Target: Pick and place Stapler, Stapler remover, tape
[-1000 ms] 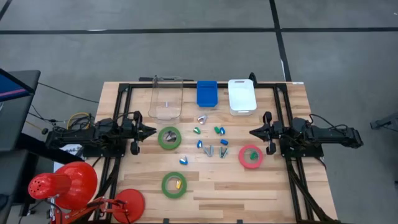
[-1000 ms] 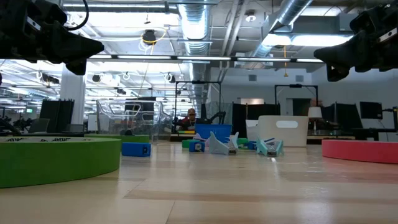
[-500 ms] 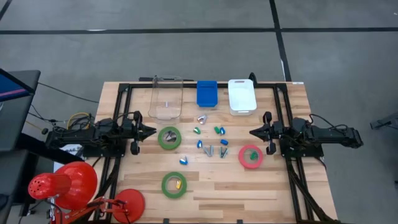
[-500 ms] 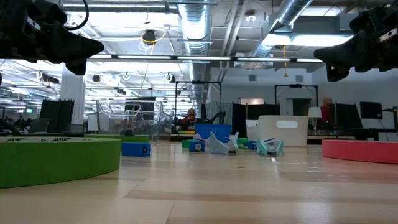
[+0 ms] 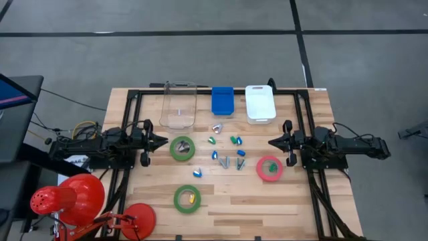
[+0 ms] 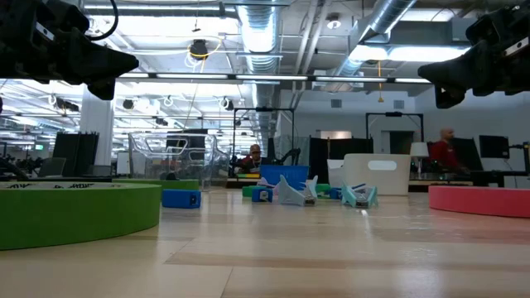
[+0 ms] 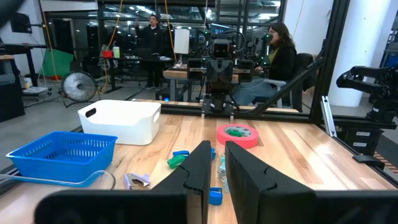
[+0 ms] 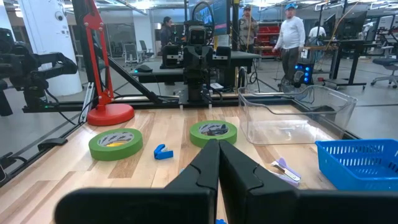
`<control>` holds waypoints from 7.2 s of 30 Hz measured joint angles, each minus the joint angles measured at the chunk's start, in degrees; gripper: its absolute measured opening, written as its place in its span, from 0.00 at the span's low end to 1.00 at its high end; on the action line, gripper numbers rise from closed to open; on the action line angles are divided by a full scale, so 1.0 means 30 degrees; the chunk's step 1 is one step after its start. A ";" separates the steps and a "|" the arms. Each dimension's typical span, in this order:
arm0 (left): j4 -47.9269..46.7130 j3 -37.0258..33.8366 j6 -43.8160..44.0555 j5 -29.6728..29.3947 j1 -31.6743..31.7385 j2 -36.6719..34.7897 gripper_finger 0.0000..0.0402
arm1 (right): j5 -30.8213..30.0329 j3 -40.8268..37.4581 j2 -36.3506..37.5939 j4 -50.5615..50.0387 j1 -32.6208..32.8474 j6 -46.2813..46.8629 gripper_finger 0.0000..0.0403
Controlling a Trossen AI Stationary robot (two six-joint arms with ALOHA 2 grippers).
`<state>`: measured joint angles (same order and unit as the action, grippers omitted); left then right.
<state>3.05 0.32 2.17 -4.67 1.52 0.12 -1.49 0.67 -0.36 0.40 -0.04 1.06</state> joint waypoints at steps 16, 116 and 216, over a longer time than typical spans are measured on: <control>0.0000 0.0001 -0.0003 0.0000 0.0003 -0.0002 0.10 | -0.0002 -0.0005 0.0000 0.0000 -0.0003 0.0000 0.00; 0.0001 0.0002 0.0000 0.0000 -0.0001 -0.0007 0.10 | -0.0014 -0.0009 0.0004 0.0085 -0.0005 0.0306 0.00; 0.0000 0.0006 -0.0001 0.0000 0.0004 0.0000 0.10 | -0.0808 1.7150 -1.3261 -0.2641 0.0002 0.1209 0.00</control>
<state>3.05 0.34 2.17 -4.67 1.54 0.12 -3.91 52.12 -40.14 -7.52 -0.03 4.69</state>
